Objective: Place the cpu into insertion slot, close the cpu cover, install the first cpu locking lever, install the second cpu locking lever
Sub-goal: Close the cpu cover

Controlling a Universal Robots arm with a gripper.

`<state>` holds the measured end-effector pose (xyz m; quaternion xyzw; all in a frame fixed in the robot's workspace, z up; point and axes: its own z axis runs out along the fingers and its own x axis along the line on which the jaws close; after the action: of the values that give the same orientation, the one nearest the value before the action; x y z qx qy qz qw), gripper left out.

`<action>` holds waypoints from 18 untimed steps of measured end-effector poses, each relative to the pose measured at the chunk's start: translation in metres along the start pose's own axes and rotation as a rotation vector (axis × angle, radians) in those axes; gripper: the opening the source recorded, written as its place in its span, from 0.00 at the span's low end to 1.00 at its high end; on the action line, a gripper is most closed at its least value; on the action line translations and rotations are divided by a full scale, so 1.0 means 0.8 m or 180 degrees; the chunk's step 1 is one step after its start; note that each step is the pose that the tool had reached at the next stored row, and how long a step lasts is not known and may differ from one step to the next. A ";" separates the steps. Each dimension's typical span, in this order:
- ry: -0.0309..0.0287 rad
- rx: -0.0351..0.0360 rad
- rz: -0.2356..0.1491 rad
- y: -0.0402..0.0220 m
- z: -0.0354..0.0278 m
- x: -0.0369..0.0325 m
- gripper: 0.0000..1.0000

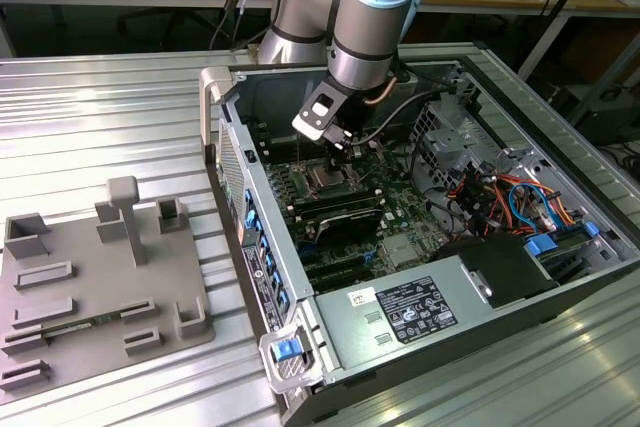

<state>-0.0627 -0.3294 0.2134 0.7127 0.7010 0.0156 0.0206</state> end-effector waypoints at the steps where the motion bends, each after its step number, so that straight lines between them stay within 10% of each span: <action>1: -0.0001 0.0000 0.0000 0.0000 0.0000 0.0000 0.11; 18: -0.0004 0.0000 0.0000 0.0002 -0.0043 0.0000 0.11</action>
<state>-0.0627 -0.3294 0.2169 0.7127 0.7010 0.0152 0.0210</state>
